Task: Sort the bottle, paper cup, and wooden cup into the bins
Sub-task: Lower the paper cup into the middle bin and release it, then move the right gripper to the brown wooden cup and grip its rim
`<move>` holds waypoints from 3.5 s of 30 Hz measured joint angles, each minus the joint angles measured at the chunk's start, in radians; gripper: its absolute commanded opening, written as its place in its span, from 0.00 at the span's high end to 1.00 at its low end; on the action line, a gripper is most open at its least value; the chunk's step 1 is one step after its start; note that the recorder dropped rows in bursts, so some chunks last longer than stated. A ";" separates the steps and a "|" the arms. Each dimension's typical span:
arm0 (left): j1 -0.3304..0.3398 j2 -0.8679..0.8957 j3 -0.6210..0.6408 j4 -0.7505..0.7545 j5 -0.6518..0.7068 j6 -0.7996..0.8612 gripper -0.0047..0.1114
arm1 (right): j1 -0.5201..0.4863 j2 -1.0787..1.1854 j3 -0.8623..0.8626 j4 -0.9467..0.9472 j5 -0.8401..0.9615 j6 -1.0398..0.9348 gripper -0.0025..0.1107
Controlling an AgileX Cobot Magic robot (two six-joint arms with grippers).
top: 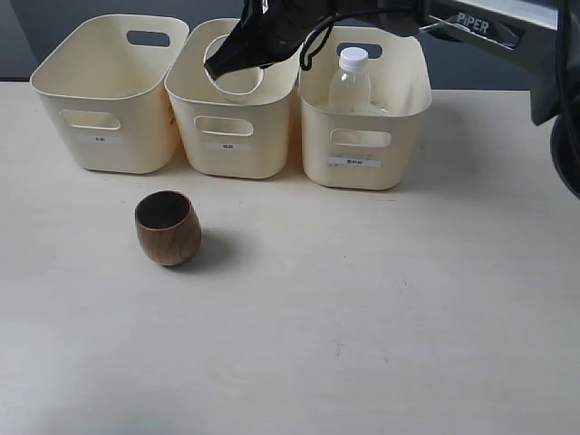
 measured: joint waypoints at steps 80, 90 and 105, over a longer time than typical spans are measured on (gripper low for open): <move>0.000 0.000 0.000 0.000 0.000 0.000 0.96 | 0.253 0.063 0.000 0.430 0.411 -0.820 0.61; 0.000 0.000 0.000 0.000 0.000 0.000 0.96 | 0.253 0.063 0.000 0.428 0.387 -0.808 0.61; 0.000 0.000 0.000 0.000 0.000 0.000 0.96 | 0.253 0.073 0.000 0.428 0.387 -0.798 0.61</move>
